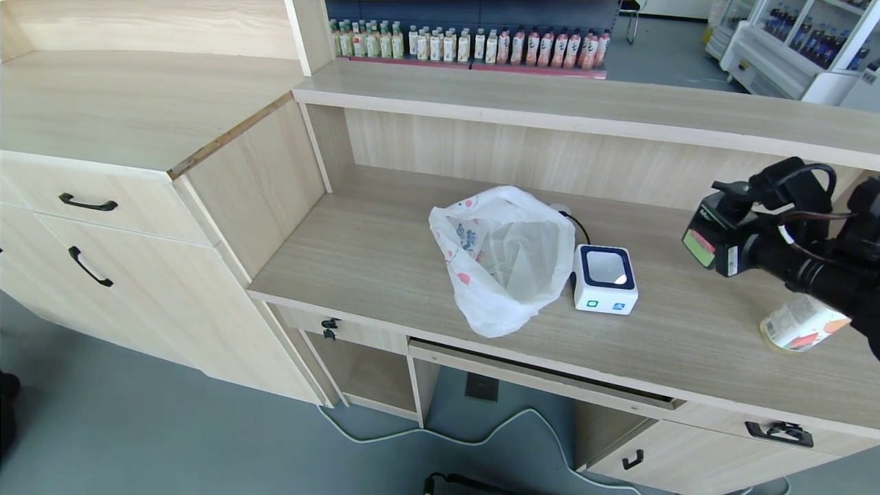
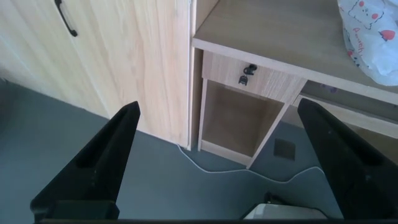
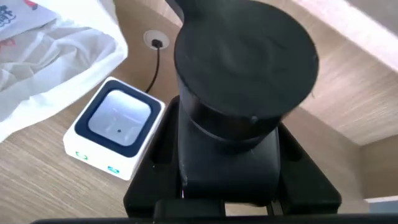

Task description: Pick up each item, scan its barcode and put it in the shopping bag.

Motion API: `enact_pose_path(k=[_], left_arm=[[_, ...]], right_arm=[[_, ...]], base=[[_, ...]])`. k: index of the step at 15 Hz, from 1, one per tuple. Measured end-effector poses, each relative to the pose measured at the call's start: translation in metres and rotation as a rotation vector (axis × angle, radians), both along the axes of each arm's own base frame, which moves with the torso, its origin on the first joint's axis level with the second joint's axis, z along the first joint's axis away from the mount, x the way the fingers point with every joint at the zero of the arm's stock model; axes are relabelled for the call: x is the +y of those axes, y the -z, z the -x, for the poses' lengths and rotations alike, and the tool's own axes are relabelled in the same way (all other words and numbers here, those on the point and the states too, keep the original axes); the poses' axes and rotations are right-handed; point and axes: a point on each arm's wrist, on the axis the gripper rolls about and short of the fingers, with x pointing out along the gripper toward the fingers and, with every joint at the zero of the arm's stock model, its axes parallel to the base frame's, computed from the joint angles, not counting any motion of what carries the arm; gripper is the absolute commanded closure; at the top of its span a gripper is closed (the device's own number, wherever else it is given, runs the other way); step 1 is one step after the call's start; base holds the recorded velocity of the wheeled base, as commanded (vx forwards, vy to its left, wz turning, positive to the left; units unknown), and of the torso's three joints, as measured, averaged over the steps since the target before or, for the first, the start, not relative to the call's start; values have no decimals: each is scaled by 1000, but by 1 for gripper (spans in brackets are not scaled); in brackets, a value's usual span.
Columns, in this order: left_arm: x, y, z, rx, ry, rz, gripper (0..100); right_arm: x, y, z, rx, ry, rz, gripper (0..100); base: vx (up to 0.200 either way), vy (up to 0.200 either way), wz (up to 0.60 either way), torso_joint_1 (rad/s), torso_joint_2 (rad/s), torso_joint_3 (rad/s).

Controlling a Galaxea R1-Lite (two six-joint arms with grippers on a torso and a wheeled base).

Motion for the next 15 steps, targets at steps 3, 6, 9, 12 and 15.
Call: enact_pose_path(k=[3,6,9,12,15], left_arm=[[0,0,0,0,0,0,0],[0,0,0,-1,0,0,0],[0,0,0,0,0,0,0],[0,0,0,0,1,0,0],[0,0,0,1,2,0,0]], right_arm=[[-11,-12,22,-85,52,112,100],[-7,-20,24,-132,46,135,100],[8,-34,13,-186,49,125,100],[26,-39,-18,-209,69,72,100],[33,-10,-47,-114,49,-71,100]], base=[[0,0,400,0,0,2],[0,0,600,2,4,1],[0,0,600,4,1,1],[0,0,200,1,1,1],[0,0,0,0,0,0]])
